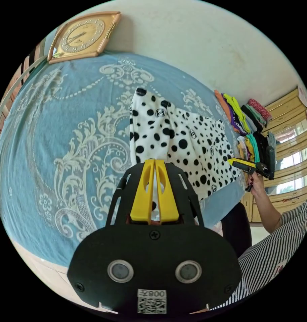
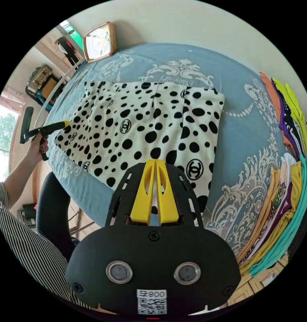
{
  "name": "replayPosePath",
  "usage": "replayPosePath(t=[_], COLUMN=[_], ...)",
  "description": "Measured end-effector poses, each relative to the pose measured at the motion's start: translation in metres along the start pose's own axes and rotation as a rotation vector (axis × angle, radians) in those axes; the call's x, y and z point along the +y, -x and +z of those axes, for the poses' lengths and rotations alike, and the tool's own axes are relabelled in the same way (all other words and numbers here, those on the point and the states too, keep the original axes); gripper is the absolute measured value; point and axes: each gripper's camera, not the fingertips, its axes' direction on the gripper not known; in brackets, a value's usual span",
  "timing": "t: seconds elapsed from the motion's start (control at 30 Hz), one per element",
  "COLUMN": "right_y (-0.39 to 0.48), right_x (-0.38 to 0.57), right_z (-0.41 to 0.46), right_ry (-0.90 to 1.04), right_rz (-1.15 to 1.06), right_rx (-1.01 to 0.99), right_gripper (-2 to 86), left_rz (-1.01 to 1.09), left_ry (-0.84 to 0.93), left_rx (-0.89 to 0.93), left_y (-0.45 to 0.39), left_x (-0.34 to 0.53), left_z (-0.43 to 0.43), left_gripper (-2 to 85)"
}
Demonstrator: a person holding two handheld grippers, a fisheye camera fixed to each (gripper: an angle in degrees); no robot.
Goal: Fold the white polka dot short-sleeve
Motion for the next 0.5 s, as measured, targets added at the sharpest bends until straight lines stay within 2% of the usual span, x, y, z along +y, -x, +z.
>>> replayPosePath(t=[0.2, 0.5], right_y=[-0.029, -0.096], right_x=[0.044, 0.167], right_z=[-0.042, -0.03], right_ry=[-0.125, -0.156], right_rz=[0.082, 0.332], right_rx=[-0.116, -0.308], right_gripper=[0.4, 5.0], left_rz=[-0.096, -0.266], left_ry=[-0.133, -0.053], left_rx=[0.114, 0.297], left_y=[0.026, 0.069], left_x=[0.045, 0.115], left_z=[-0.063, -0.044], left_gripper=[3.7, 7.6])
